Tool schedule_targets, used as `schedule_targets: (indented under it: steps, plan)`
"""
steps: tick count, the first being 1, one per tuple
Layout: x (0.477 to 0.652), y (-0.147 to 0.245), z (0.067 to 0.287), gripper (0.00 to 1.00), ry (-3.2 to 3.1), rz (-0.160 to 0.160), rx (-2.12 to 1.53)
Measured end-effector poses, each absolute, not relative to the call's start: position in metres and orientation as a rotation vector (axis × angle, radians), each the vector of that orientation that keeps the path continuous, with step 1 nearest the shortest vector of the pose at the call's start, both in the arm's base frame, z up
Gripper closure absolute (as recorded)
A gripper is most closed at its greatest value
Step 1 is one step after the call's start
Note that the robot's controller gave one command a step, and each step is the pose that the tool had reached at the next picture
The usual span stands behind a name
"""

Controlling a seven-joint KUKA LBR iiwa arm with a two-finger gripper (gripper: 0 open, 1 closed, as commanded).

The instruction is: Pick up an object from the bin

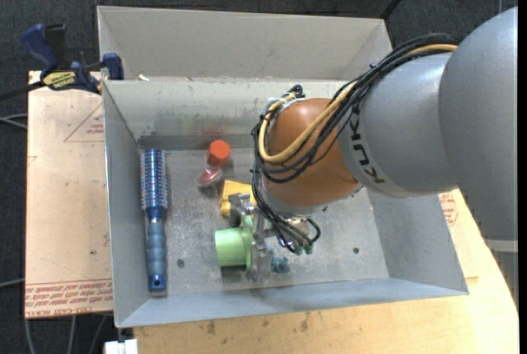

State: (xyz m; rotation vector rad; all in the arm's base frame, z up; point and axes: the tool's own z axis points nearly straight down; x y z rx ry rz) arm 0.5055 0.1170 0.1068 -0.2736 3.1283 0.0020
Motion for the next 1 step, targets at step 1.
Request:
schedule_targets:
  steps: [1]
  plan:
    - [0.5072,0.1120,0.0713,0.00,3.140,0.004,-0.070]
